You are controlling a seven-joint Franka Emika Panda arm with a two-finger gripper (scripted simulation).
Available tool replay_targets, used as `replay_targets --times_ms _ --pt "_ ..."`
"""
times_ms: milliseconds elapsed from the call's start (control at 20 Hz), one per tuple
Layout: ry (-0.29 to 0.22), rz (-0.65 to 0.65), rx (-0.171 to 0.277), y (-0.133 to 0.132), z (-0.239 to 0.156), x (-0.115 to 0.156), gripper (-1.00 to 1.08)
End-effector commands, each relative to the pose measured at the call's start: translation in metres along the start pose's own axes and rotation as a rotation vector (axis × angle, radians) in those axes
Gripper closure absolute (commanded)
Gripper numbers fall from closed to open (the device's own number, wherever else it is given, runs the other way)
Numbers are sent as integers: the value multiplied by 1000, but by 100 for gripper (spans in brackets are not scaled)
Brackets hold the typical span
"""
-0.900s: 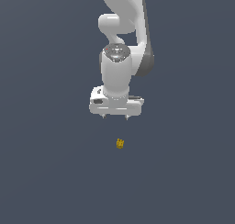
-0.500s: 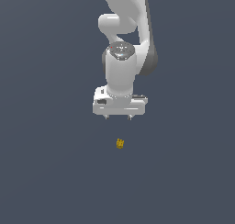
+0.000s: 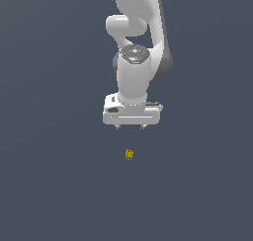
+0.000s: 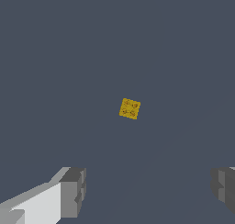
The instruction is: Pick up the object and move it to a goal position.
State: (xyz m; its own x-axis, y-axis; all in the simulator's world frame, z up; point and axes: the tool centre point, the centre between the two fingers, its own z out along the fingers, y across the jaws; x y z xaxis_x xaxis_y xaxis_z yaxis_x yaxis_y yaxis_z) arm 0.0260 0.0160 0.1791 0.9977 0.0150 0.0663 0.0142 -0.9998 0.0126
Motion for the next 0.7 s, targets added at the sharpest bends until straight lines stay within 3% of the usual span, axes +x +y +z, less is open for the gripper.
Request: replay_targets --times_ms 0,650 --pt "-3 10 1 0 4 2 -92" --pt "-43 160 6 7 67 31 -92"
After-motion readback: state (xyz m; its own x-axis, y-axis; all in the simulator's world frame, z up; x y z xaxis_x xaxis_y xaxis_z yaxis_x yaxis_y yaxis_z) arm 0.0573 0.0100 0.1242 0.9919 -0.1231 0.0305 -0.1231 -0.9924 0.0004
